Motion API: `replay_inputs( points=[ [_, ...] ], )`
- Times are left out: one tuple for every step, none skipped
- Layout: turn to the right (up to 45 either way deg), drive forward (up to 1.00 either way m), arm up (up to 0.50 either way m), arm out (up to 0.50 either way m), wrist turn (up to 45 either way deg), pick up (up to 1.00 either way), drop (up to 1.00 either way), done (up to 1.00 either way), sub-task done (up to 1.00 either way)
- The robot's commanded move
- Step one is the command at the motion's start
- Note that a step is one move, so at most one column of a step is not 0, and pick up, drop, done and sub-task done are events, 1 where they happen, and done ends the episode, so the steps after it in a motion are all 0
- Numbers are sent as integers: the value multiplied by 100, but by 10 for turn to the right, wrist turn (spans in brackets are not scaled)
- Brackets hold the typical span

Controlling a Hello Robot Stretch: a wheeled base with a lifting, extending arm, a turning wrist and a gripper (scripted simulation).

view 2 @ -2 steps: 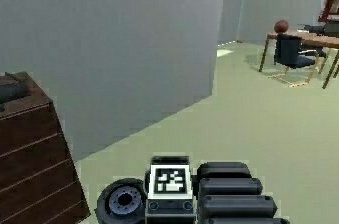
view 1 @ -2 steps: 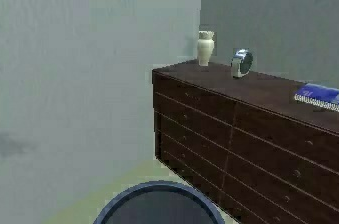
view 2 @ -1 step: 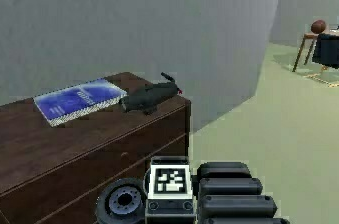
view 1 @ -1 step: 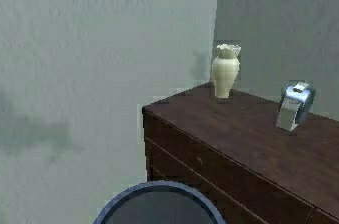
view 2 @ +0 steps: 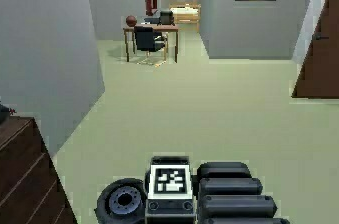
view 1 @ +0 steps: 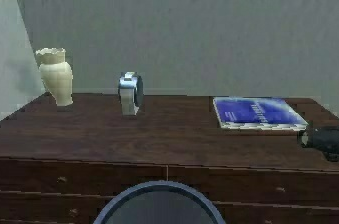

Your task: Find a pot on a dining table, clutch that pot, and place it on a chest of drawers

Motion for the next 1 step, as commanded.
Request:
replay_inputs(
  points=[
    [450, 0, 0, 0, 0, 0, 0, 0, 0]
  ],
)
